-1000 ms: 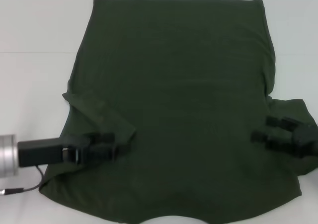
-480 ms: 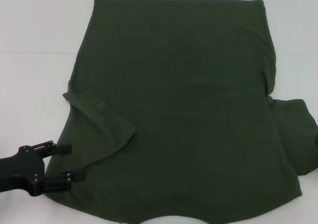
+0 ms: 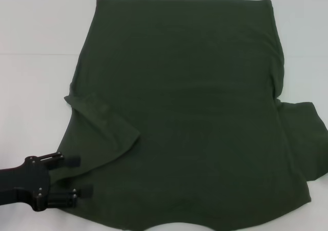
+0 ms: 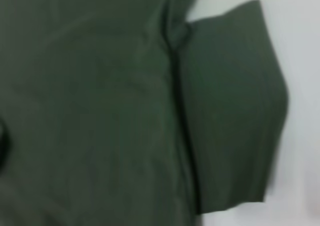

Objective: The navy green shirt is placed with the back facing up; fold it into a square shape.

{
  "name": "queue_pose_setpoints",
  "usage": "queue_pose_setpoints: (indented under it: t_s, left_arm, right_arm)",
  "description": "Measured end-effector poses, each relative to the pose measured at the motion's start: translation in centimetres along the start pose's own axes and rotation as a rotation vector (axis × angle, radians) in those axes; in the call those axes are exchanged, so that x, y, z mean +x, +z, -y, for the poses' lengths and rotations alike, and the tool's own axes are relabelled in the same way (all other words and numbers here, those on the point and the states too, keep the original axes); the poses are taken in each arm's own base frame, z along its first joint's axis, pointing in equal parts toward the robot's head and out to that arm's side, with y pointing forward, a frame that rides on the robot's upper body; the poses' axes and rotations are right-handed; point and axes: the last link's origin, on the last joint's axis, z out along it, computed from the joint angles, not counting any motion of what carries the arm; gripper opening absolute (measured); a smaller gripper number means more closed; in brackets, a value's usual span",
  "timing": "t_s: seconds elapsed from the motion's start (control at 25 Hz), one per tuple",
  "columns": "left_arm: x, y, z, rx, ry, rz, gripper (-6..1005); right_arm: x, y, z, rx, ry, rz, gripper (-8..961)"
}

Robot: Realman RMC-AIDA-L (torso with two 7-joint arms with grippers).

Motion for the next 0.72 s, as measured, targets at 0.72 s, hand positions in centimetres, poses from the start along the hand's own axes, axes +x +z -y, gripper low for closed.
queue_pose_setpoints:
  t_s: [0.72]
  left_arm:
    - [0.4,0.4,0.2,-0.005,0.018,0.006,906]
  right_arm:
    - [-1.9,4.3,0.1,0.065,0.018,0.022,906]
